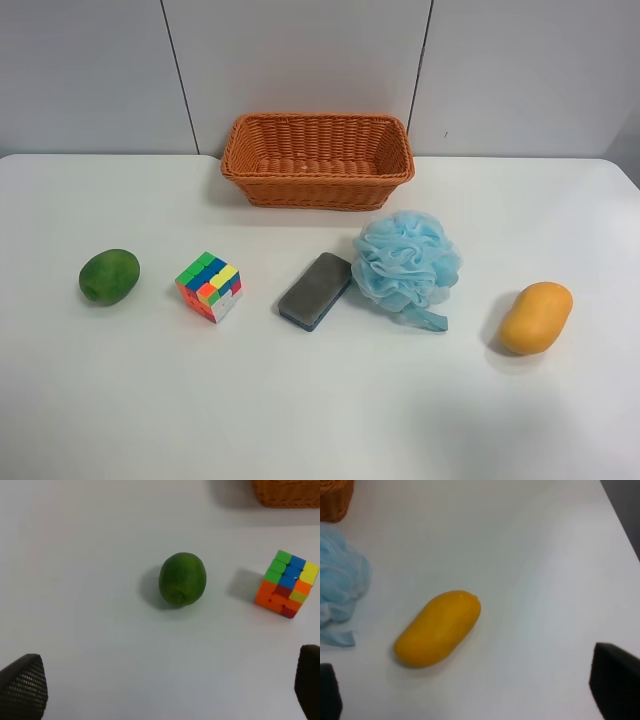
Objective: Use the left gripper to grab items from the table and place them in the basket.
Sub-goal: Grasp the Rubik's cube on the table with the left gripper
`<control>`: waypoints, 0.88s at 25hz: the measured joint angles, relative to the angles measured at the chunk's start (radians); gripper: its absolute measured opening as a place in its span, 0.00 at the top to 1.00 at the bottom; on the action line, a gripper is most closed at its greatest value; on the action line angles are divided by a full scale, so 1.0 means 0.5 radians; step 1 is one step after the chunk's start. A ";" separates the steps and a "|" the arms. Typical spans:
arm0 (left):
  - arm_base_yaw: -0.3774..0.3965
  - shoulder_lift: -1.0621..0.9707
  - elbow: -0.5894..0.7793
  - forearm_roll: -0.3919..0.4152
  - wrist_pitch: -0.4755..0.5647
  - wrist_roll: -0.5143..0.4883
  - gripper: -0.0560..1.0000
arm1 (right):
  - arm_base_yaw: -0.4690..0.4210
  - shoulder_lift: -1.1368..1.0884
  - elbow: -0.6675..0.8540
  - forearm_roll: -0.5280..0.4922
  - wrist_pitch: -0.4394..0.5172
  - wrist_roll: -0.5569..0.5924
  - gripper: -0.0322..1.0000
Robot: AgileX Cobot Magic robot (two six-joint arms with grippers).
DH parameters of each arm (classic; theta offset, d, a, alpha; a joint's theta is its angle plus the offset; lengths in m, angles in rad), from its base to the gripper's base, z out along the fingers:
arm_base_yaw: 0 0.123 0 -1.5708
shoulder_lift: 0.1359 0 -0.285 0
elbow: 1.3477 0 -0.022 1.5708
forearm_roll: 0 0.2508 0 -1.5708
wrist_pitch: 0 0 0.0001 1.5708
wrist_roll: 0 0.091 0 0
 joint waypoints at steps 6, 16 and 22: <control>0.000 0.000 0.000 0.000 0.000 0.000 0.01 | 0.000 0.000 0.000 0.000 0.000 0.000 0.01; 0.000 0.000 0.000 0.000 0.000 0.000 0.01 | 0.000 0.000 0.000 0.000 0.000 0.000 0.01; 0.000 0.000 0.000 0.000 0.000 0.000 0.01 | 0.000 0.000 0.000 0.000 0.000 0.000 0.01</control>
